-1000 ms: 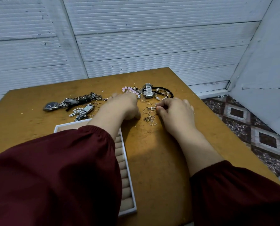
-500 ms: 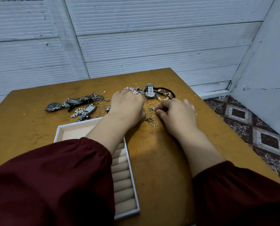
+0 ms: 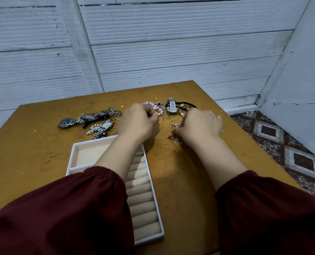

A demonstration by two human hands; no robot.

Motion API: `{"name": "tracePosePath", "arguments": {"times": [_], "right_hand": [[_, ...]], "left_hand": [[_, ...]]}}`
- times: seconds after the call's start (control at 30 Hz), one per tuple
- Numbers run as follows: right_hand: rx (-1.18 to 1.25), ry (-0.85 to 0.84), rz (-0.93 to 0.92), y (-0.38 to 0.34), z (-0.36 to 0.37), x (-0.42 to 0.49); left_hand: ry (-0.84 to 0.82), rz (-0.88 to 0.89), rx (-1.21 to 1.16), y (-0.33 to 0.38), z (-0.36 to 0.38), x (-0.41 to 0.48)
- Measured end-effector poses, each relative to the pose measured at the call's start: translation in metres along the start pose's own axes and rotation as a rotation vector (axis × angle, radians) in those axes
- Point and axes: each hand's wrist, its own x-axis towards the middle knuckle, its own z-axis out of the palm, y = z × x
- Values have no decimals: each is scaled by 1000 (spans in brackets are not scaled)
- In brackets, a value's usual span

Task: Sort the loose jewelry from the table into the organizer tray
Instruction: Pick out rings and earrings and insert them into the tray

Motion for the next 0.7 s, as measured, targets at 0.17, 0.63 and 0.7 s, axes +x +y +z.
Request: {"name": "tracePosePath", "arguments": {"times": [0.17, 0.63, 0.7], "right_hand": [[-15, -12, 55, 0, -6, -2], [61, -115, 81, 2, -1, 5], [98, -151, 90, 2, 2, 6]], "left_hand": [[-15, 1, -137, -10, 1, 1], [-53, -4, -219, -16, 7, -2], [-56, 0, -189, -14, 9, -3]]}}
